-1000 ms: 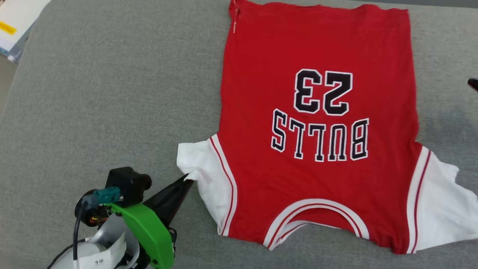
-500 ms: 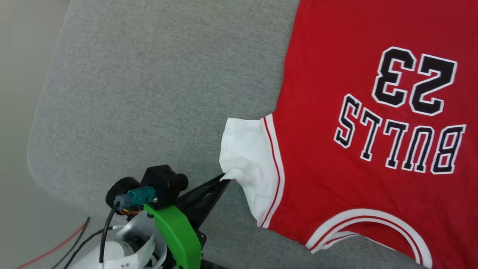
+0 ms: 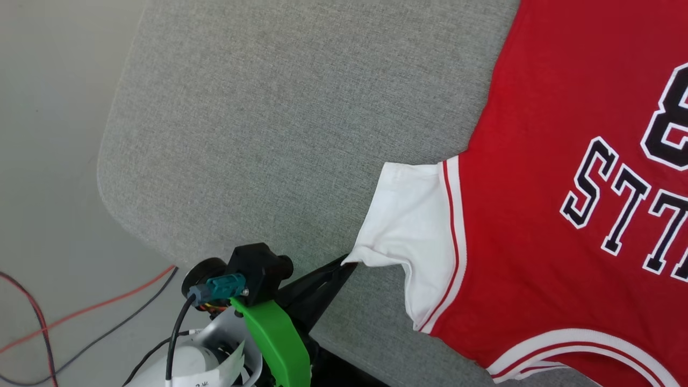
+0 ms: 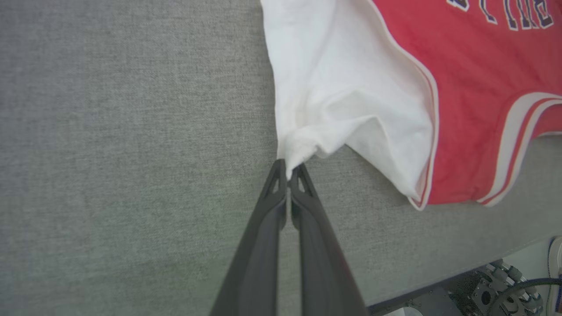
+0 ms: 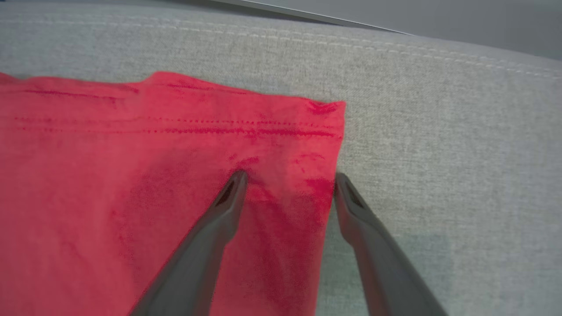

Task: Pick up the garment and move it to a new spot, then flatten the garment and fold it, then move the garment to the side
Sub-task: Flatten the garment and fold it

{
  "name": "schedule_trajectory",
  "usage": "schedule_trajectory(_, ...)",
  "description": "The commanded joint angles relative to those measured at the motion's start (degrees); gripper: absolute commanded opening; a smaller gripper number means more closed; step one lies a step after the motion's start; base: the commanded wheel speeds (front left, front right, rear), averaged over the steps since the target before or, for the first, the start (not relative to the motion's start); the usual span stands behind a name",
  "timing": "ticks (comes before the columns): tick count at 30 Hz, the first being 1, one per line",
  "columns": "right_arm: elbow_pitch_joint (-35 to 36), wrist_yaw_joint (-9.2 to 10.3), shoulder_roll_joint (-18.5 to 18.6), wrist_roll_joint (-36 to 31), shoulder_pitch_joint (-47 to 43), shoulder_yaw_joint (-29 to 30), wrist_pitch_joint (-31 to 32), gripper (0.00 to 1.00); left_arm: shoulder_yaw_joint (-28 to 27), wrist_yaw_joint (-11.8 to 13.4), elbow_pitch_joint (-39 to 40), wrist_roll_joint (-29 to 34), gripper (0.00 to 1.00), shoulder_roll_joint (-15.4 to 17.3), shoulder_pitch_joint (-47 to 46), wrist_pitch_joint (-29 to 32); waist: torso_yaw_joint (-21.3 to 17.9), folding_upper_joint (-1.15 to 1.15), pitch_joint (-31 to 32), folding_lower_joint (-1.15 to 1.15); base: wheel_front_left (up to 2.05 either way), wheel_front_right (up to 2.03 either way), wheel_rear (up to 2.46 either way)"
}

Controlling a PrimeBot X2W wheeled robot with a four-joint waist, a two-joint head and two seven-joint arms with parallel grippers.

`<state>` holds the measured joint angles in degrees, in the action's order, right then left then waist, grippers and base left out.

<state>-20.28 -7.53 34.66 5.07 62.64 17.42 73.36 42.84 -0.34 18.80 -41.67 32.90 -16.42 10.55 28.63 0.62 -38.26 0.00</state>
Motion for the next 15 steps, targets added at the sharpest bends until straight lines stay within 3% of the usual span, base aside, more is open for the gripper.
schedule_trajectory(1,-1.26,0.04,-0.61,-0.34,-0.81,-0.37,0.26,1.0,0.02,-0.37,-0.34,-0.19,0.0,-0.36,-1.06,-0.49,1.58,-0.62,-1.74,0.0,0.0,0.0,0.0)
schedule_trajectory(3,-1.71,0.04,-1.09,-0.06,-1.1,-0.29,0.83,1.0,-0.03,-0.45,-0.73,-0.06,0.0,-0.4,-1.21,-0.78,1.54,-0.62,-1.92,0.0,0.0,0.0,0.0)
schedule_trajectory(4,-1.82,0.04,-1.48,0.06,-1.15,-0.05,1.19,0.95,-0.02,-0.47,-0.92,0.09,0.0,-0.36,-1.31,-0.88,1.49,-0.62,-2.0,0.0,0.0,0.0,0.0)
schedule_trajectory(5,-1.79,0.04,-1.66,0.06,-1.24,-0.03,1.33,0.41,-0.02,-0.49,-1.04,0.15,0.0,-0.37,-1.39,-0.95,1.42,-0.62,-2.06,0.0,0.0,0.0,0.0)
schedule_trajectory(6,-1.72,0.04,-1.72,0.05,-1.5,-0.28,1.48,0.0,-0.03,-0.49,-1.16,0.16,0.0,-0.41,-1.49,-1.0,1.31,-0.62,-2.08,0.0,0.0,0.0,0.0)
schedule_trajectory(15,-2.0,0.04,-1.08,1.23,-4.8,-0.88,-0.01,0.0,-0.62,0.14,-1.91,0.08,0.0,-0.11,-1.86,-1.1,-0.86,-0.62,0.17,0.0,0.0,0.0,0.0)
